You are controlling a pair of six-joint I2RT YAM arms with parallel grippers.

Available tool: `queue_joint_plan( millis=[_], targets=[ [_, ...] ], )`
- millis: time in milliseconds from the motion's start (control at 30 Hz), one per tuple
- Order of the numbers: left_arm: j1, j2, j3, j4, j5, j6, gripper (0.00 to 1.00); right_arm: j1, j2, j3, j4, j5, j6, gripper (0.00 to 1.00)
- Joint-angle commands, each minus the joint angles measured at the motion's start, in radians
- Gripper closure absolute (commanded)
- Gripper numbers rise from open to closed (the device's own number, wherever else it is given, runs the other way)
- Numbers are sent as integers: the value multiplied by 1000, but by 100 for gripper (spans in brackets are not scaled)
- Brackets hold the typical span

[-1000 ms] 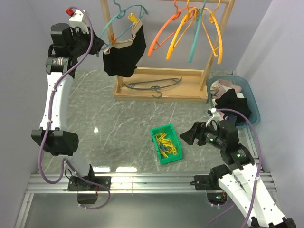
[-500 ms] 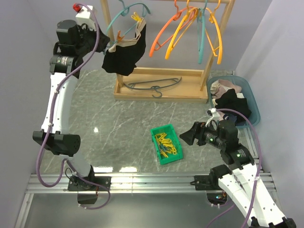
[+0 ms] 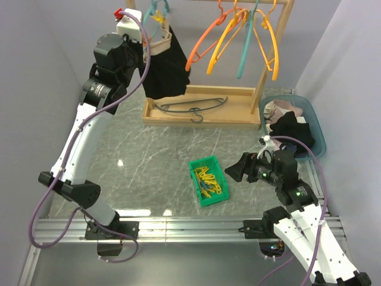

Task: Remove the underwear clipped to the hanger
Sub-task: Pick up the hanger from the clothesline.

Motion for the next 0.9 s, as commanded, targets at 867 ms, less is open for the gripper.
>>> queue_joint_plan(
  millis=[867],
  targets=[
    [-30,-892,-777,-21,235,-311,100,6,2,6,102,-164,-18,0]
  ],
)
